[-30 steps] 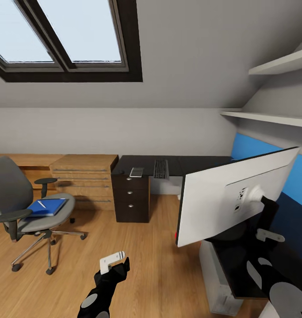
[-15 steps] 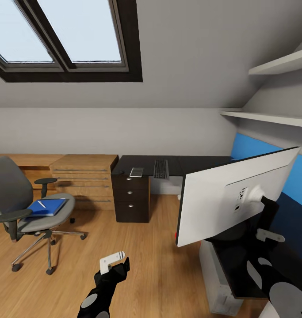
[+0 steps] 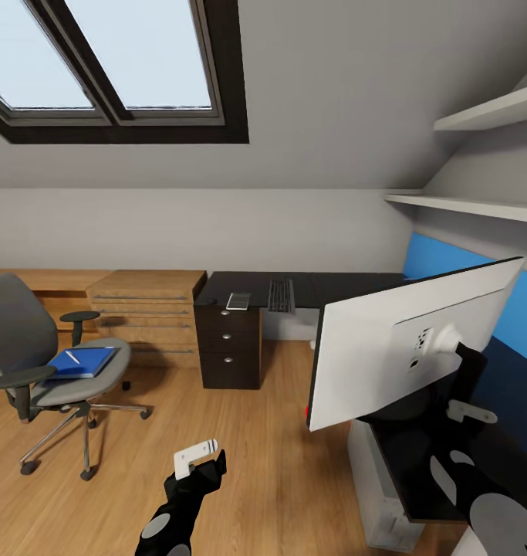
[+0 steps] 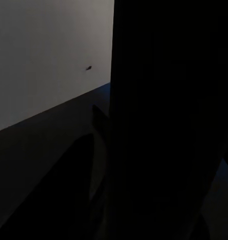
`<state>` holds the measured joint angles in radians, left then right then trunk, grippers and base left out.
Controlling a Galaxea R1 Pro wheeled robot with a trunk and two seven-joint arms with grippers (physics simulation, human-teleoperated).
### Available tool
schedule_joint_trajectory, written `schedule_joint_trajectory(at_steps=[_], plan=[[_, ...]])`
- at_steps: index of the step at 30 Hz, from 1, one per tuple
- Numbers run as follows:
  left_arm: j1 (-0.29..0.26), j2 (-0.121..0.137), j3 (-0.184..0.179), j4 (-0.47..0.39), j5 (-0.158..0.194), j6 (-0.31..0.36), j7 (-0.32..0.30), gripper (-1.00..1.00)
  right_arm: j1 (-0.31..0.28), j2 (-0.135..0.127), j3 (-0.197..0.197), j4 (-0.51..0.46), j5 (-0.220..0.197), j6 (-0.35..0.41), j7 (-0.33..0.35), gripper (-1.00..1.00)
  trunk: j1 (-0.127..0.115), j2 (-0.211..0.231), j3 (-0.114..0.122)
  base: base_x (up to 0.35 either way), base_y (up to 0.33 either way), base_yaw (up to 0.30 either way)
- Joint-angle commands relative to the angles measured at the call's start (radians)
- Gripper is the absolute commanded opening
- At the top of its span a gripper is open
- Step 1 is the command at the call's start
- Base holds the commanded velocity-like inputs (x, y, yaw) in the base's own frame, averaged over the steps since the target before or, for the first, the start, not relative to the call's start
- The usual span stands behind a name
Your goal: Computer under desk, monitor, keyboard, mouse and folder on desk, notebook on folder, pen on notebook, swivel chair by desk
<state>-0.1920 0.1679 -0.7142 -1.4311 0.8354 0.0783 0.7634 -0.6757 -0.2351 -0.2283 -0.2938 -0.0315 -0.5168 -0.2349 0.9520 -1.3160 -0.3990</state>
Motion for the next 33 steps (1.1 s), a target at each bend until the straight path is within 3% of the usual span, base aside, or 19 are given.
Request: schedule_joint_trajectory(at_steps=[1,9,33], plan=[[-0.001,0.001,-0.002,-0.002,0.002,0.005,0.007,1.00,-0.001,0.000,0.002,0.001,-0.001,-0.003,0.001,-1.00,0.000,-0.001,-0.001,0.000,0.000,0.000],[-0.001,0.000,-0.003,-0.002,0.002,0.005,0.009,1.00,-0.001,0.002,0.003,0.005,-0.001,-0.003,0.003,-1.00,0.000,-0.001,-0.001,0.000,-0.014,0.000],[-0.001,0.001,-0.002,-0.002,0.002,0.003,0.011,1.00,-0.001,0.002,0.003,0.005,-0.001,-0.003,0.005,-1.00,0.000,-0.001,-0.001,0.014,-0.156,0.000]])
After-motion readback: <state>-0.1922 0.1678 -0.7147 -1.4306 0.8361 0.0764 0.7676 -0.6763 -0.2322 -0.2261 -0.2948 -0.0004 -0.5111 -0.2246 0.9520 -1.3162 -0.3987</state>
